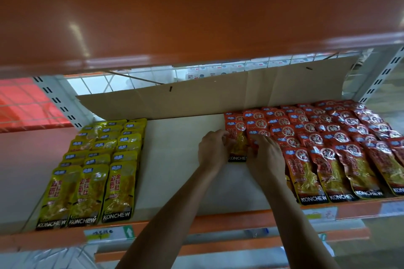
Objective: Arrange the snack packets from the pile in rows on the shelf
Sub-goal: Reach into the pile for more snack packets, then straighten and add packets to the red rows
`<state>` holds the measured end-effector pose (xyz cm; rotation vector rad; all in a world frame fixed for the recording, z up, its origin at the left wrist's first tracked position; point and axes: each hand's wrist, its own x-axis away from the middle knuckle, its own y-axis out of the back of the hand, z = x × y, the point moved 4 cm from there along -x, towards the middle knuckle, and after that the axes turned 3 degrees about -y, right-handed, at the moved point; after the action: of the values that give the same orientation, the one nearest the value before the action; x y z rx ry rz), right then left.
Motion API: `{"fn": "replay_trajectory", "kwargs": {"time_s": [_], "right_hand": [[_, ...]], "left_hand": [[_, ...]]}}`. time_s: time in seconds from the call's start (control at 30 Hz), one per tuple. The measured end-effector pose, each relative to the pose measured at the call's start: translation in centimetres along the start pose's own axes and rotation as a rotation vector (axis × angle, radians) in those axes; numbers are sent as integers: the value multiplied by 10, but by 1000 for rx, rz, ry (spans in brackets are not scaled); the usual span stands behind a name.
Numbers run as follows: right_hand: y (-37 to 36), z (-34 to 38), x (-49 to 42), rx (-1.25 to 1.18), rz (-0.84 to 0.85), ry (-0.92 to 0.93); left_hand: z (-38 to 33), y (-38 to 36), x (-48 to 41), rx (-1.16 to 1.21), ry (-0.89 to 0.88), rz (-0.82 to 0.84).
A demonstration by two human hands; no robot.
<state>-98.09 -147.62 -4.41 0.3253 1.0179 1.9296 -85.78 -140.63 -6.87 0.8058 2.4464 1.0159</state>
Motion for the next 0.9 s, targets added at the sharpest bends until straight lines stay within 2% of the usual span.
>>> {"fn": "replay_trajectory", "kwargs": {"time_s": [0.27,0.47,0.77,0.9], "right_hand": [[-39,59,17,-18,65,144],[-90,136,55,-59,97,295],[-183,279,149,-156,198,427],[-223,331,188,-145,273,461]], "left_hand": [[24,56,23,-134,-174,-101],[80,133,52,-210,-190,-246],[208,271,111,-400,-35,-356],[261,323,144,-381,36,-427]]}}
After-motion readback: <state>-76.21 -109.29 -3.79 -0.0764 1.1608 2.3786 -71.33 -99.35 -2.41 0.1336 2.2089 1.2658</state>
